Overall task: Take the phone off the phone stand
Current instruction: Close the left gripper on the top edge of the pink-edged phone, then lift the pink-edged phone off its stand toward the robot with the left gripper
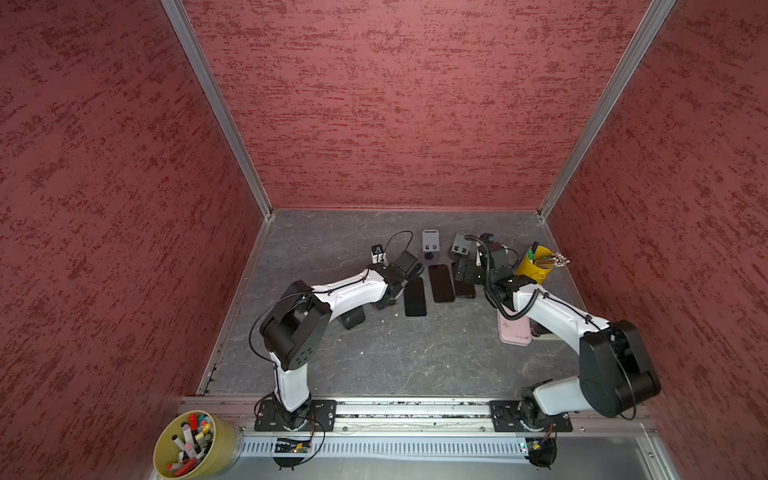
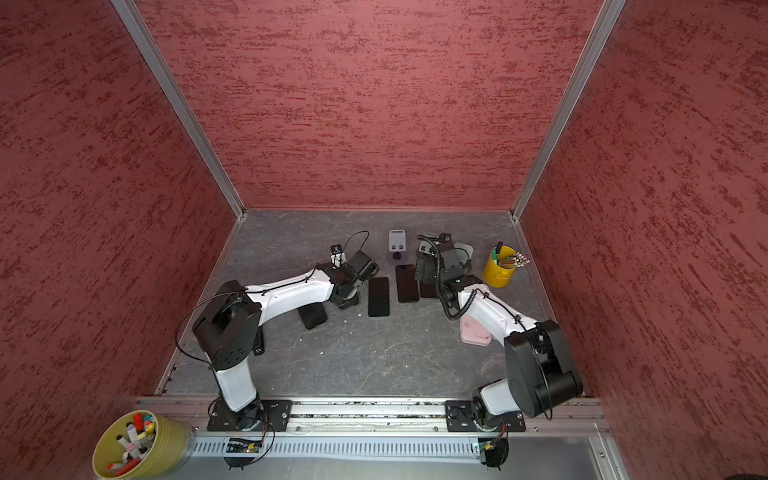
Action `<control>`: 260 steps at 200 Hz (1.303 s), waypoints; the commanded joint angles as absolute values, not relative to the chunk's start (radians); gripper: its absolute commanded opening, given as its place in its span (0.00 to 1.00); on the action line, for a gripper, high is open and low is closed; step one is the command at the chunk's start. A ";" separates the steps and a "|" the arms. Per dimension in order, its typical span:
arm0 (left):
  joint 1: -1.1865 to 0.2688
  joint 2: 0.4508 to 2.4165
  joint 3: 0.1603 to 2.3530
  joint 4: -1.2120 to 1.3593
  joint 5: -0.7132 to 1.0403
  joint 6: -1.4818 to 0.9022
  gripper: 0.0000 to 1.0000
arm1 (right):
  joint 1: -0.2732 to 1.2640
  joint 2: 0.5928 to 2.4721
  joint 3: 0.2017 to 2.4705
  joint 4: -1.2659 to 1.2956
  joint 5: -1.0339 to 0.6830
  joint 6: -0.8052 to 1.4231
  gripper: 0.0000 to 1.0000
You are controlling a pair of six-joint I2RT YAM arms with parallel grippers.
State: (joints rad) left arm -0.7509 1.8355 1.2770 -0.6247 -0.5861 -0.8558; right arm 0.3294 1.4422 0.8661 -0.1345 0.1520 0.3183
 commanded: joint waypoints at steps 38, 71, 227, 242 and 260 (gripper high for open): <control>-0.777 1.777 1.261 -0.623 -0.647 -0.807 0.64 | 0.319 1.448 0.866 -0.126 0.132 0.341 0.99; -0.801 1.741 1.268 -0.611 -0.671 -0.753 0.63 | 0.318 1.448 0.870 -0.125 0.125 0.344 0.99; -0.901 1.718 1.365 -0.643 -0.386 -0.635 0.63 | 0.319 1.391 0.894 -0.169 0.140 0.388 0.99; -0.914 1.734 1.378 -0.674 -0.367 -0.638 0.63 | 0.319 1.383 0.893 -0.179 0.142 0.392 0.99; -0.932 1.751 1.381 -0.698 -0.340 -0.663 0.64 | 0.319 1.372 0.889 -0.188 0.152 0.400 0.99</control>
